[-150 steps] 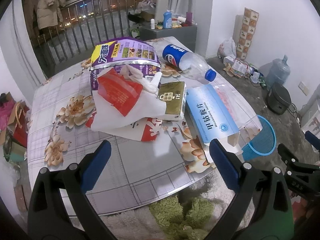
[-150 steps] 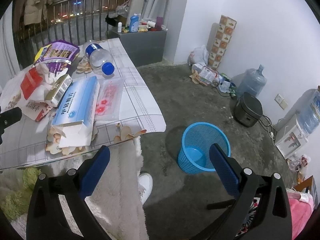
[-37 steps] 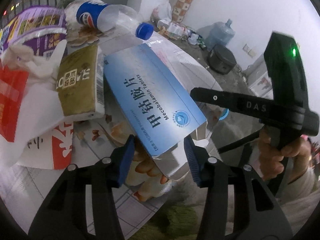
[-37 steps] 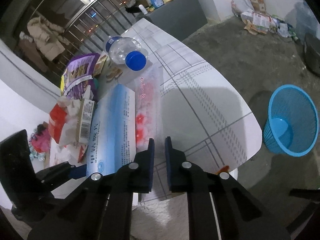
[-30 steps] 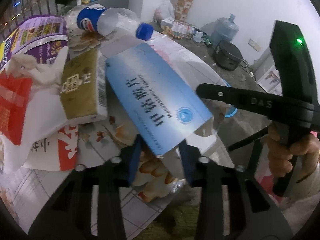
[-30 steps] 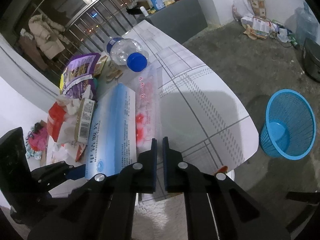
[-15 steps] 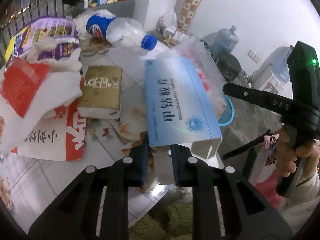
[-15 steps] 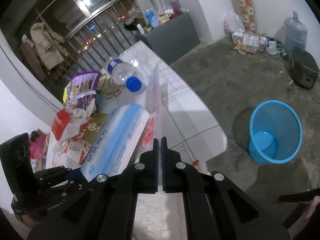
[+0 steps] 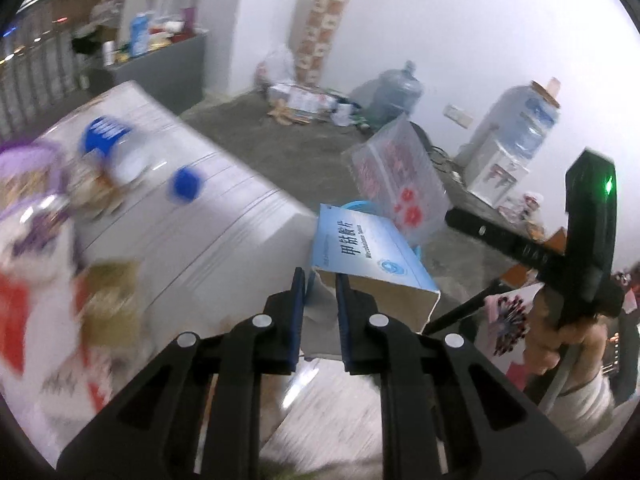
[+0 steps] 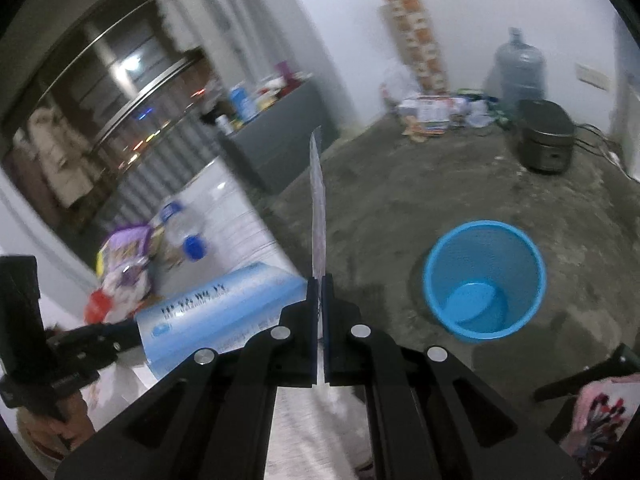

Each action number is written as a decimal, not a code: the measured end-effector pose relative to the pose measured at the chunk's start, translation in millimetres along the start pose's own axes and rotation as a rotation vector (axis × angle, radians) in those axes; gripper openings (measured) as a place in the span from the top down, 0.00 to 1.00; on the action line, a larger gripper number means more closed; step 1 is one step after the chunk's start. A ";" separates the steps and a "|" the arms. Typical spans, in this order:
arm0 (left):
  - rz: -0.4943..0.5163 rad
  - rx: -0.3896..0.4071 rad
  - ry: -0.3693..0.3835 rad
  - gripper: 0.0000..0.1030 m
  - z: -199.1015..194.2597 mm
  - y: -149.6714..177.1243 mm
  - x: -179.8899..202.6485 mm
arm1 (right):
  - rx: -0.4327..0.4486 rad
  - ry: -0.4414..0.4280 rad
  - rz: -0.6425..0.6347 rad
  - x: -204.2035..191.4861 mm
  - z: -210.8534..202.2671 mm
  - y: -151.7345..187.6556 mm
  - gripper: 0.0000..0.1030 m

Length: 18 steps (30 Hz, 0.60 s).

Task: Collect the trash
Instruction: 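Carry the clear tray to the blue wastebasket and open the right gripper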

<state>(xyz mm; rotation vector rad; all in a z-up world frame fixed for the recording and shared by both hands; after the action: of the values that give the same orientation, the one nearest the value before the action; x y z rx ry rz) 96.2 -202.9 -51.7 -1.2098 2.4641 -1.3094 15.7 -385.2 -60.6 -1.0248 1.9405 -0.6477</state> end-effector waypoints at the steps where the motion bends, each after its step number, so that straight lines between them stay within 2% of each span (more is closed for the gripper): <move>1: 0.004 -0.009 0.020 0.88 9.7 -6.7 6.6 | 0.012 0.031 0.015 12.7 -0.3 -3.2 0.98; 2: 0.005 -0.028 0.053 0.88 26.6 -17.1 17.3 | 0.022 0.062 0.030 25.3 0.1 -6.0 0.98; 7: 0.069 -0.134 0.128 0.89 101.9 -38.7 58.9 | 0.036 0.192 0.088 78.5 14.0 -10.4 0.98; 10: 0.132 -0.204 0.137 0.89 159.7 -42.4 82.3 | 0.017 0.265 0.161 119.2 31.9 -6.1 0.98; 14: 0.203 -0.283 0.112 0.87 243.0 -32.1 105.4 | 0.012 0.344 0.233 162.9 59.9 2.7 0.97; 16: 0.231 -0.335 0.107 0.67 277.4 -21.9 112.1 | -0.005 0.390 0.282 189.4 79.0 12.8 0.95; 17: 0.240 -0.343 0.103 0.47 289.1 -20.4 114.3 | -0.015 0.411 0.305 202.5 87.9 18.8 0.91; 18: 0.248 -0.339 0.097 0.39 299.7 -17.7 115.2 | -0.030 0.435 0.315 215.3 94.8 24.8 0.81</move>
<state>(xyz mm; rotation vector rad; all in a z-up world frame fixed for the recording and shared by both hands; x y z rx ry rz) 155.2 -484.1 -196.0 -0.8703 2.8787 -0.9350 16.0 -559.2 -221.0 -0.6033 2.4299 -0.7016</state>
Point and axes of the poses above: each gripper's, at about its wrist camera, not at the fingertips, and z roughly the way its jaws point, x to its right, y to its underside, the point moved 7 cm from there along z, roughly the way its jaws point, and after that the axes turned 11 degrees about x, right-handed, at the moved point
